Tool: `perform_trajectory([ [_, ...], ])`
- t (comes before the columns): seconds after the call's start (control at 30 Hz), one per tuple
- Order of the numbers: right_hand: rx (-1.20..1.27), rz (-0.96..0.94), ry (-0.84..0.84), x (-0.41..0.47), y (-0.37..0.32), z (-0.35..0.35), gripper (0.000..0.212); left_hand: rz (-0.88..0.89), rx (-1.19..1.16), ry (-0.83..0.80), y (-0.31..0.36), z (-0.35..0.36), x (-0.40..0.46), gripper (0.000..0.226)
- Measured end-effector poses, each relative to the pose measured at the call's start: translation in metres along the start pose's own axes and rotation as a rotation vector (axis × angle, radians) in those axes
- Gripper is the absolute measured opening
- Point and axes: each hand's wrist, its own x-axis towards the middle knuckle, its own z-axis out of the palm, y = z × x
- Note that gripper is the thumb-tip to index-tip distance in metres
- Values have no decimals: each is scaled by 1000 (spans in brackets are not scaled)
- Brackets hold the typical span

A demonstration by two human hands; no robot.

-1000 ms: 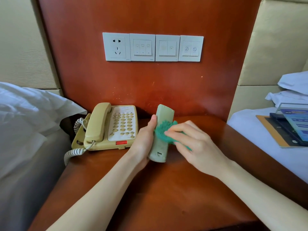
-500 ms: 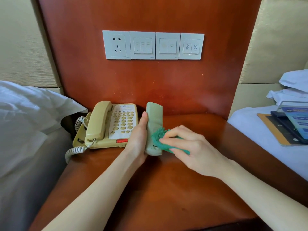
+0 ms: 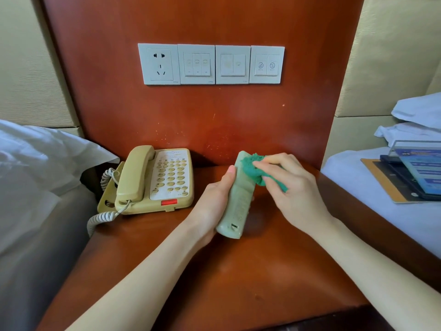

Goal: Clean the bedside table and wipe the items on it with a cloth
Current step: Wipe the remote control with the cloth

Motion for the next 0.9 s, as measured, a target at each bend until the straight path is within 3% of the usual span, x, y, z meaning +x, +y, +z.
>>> perform_trajectory([
  [0.1,9,17,-12,-1,2,1,34,0,-15,8,-1,-1,0,58],
  [0.3,140,-124,-266,-4,-21,11,31,-30,-136,121,3,-14,1,54],
  [0.43,78,-234,-388,-7,-31,12,30,-67,-194,188,7,-23,1,57],
  [0.6,-120,-308,-269,-5,-24,9,28,-25,-63,69,3,-19,2,54],
  [0.8,-95,-40,-5,1,4,-3,28,13,37,-28,0,-5,-1,55],
  [0.9,-77,39,50,2,7,-4,30,48,35,-69,2,-2,-5,52],
])
